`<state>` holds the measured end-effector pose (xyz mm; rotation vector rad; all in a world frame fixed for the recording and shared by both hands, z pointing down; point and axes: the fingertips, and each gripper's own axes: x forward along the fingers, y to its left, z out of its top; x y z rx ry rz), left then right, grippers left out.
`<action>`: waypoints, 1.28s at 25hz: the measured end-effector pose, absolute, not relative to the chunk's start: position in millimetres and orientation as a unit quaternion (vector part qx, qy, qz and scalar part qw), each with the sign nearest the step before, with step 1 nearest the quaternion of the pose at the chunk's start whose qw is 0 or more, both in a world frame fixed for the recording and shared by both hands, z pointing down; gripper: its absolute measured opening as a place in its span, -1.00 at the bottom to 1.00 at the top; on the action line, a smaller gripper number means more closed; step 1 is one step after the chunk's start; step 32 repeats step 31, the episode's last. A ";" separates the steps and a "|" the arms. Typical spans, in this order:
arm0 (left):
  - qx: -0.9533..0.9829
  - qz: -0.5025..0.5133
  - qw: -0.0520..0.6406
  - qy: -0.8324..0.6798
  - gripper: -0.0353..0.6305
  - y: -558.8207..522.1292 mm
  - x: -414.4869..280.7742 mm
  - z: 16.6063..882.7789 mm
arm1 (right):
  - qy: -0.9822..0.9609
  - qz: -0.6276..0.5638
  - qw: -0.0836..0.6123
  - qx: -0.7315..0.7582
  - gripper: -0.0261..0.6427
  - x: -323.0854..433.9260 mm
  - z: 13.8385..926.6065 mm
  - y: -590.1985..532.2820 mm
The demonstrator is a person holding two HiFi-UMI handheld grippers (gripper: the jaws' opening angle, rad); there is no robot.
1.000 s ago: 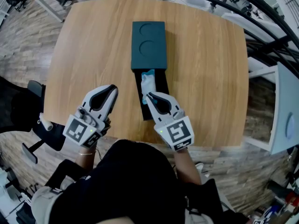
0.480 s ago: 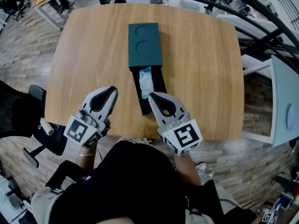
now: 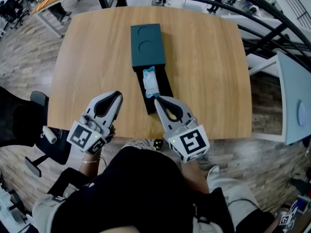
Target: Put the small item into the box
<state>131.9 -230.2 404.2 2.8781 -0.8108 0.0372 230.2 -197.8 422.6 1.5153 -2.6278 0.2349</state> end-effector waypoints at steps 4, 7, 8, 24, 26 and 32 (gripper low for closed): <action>0.960 0.017 0.073 -0.269 -0.80 -220.8 130.8 403.5 | -0.860 0.072 0.044 0.504 -0.86 230.9 417.7 -189.0; 0.961 0.017 0.072 -0.268 -0.80 -215.2 131.6 400.8 | -0.858 0.061 0.044 0.508 -0.86 233.9 412.1 -184.8; 0.960 0.017 0.072 -0.268 -0.80 -213.7 131.8 400.4 | -0.857 0.058 0.045 0.509 -0.86 234.9 410.9 -183.7; 0.962 0.021 0.068 -0.264 -0.80 -200.7 130.8 399.3 | -0.853 0.051 0.046 0.517 -0.86 238.6 408.8 -170.9; 0.962 0.021 0.067 -0.263 -0.80 -199.2 132.2 397.6 | -0.853 0.050 0.045 0.518 -0.86 239.7 407.1 -169.2; 0.963 0.021 0.065 -0.260 -0.80 -193.3 135.6 393.5 | -0.852 0.050 0.044 0.519 -0.86 242.0 404.2 -162.1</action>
